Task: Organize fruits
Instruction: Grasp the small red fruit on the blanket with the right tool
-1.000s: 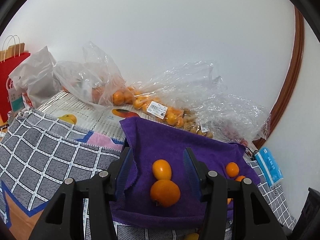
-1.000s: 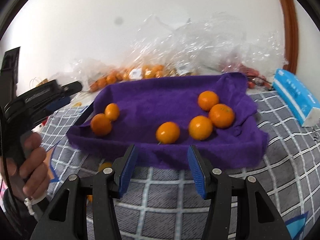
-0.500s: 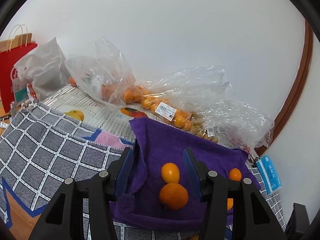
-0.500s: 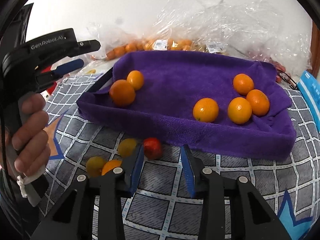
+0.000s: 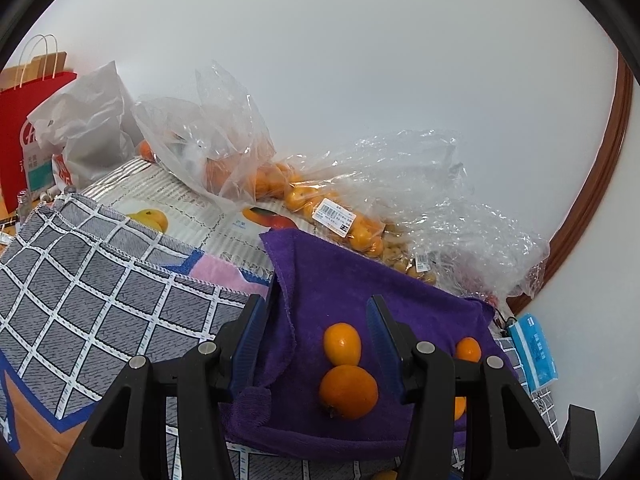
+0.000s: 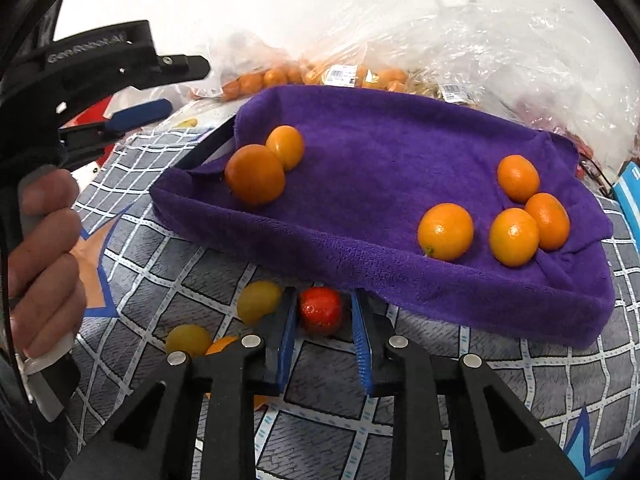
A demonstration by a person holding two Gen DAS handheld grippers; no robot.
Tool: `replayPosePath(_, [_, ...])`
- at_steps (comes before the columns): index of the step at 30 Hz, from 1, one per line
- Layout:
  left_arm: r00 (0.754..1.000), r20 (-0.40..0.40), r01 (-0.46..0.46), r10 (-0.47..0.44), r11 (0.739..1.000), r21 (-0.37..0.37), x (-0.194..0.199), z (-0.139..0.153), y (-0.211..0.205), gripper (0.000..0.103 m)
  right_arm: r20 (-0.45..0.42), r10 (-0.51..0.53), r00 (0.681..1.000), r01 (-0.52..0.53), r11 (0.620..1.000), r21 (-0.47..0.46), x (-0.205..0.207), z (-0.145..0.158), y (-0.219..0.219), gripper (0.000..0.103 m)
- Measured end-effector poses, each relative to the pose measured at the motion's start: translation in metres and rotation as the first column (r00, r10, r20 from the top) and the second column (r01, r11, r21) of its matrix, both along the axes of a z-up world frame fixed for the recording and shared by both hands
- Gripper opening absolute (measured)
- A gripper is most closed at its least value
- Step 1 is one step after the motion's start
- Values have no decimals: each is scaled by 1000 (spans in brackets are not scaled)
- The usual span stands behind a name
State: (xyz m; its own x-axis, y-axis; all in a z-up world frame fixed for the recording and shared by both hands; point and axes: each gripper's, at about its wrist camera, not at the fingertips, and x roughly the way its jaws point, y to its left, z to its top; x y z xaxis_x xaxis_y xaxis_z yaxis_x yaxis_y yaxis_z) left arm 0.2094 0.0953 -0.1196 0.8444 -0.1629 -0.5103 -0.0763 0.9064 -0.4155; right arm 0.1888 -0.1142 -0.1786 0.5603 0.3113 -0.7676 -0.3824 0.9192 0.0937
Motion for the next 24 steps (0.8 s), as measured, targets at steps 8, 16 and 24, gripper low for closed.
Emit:
replayPosePath(8, [999,-12,38,-38,999,16,0,-4,-10,50,26,-75,997,72,994,76,0,13,-36,26])
replayPosePath(16, [993,-15,116,-116,993,27,-8,-7,-25,50,50,-147,988,138,979,149,-4,23,-66,26])
replayPosePath(24, [984,28,173,-179,974,149,-19,4,-49,50,127,-136,983,115,980,160,-14,32,-61,26])
